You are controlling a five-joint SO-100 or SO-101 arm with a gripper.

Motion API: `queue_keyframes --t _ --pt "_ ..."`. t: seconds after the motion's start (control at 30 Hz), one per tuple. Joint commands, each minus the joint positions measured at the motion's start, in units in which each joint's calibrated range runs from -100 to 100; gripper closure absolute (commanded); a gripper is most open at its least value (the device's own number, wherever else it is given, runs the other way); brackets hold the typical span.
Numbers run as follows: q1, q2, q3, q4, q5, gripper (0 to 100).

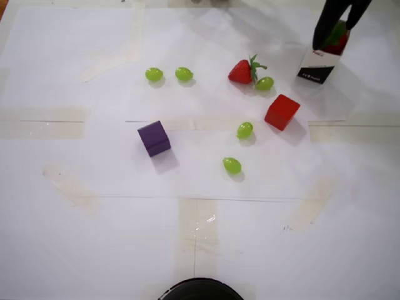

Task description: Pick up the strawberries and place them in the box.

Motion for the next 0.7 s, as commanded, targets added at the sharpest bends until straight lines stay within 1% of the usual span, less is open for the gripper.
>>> queue_keyframes --t 0.0,0.3,0.57,0.67 --pt "0.95 -1.37 -3.06 2.30 1.12 67" --pt "2.79 -3.94 -8.25 7.53 2.88 68" --pt "3.23 -4.20 -8.52 7.20 3.22 70" --pt "3.23 -4.03 -5.34 4.59 3.37 70"
